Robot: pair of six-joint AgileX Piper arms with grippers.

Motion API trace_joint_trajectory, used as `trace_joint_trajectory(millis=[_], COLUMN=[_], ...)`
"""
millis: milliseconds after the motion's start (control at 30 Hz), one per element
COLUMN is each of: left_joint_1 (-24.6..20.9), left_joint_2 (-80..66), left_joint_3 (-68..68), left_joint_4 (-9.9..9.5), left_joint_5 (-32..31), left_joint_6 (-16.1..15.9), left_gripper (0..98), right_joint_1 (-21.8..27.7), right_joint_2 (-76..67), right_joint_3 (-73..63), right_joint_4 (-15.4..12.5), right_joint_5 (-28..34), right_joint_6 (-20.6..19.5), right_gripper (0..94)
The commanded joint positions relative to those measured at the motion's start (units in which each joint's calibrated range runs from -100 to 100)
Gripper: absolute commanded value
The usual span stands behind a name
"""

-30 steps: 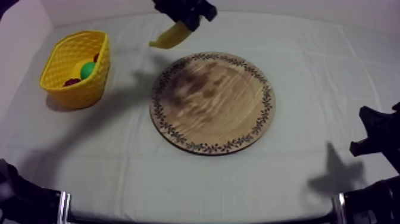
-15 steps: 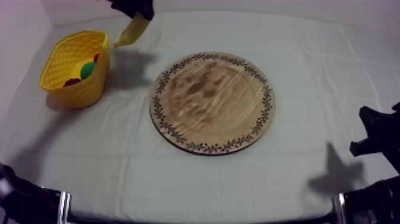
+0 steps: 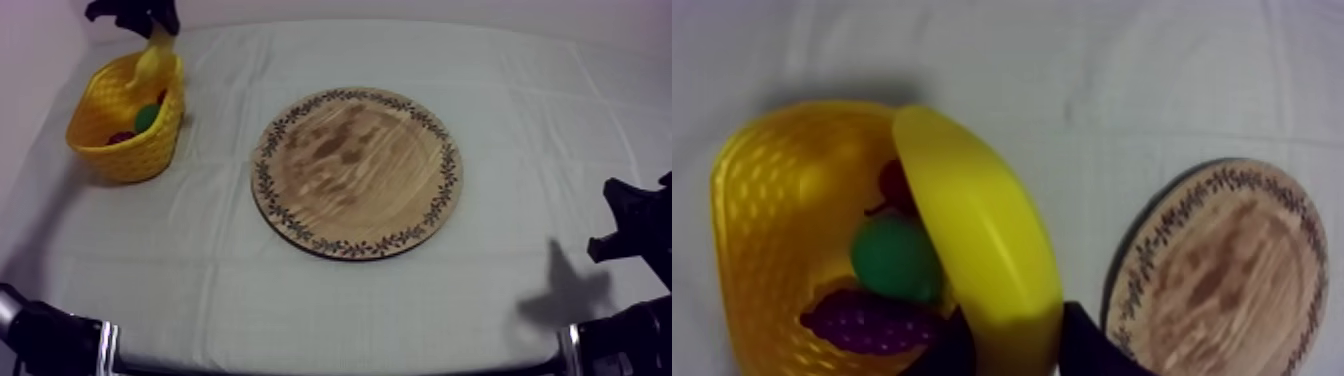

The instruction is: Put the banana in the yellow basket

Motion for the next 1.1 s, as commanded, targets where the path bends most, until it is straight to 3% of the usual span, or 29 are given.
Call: trace_joint_trajectory(millis=[0, 400, 733, 1067], left_joint_1=[-1.80, -7.63, -8.59, -9.21], left_joint_2=[-0.38, -1.51, -0.86, 3.15], left_joint_3=[0.52, 3.31, 4.33, 8.87], left_joint_4=[0.08, 0.55, 0.78, 1.74], left_joint_5=[0.10, 0.64, 0.88, -6.02], left_joint_6=[0.24, 1.30, 0.45, -2.65], left_gripper=[17.1, 17.1, 17.0, 16.5], right_joint_1=[0.01, 0.01, 0.01, 0.01], right_joint_2=[0.00, 0.00, 0.00, 0.00], right_joint_3=[0.01, 0.01, 0.01, 0.01], right_joint_4=[0.00, 0.00, 0.00, 0.00], right_joint_5=[-0.02, -0.02, -0.02, -0.02], right_joint_6=[0.01, 0.01, 0.01, 0.01], right_gripper=[0.3, 0.3, 0.3, 0.3])
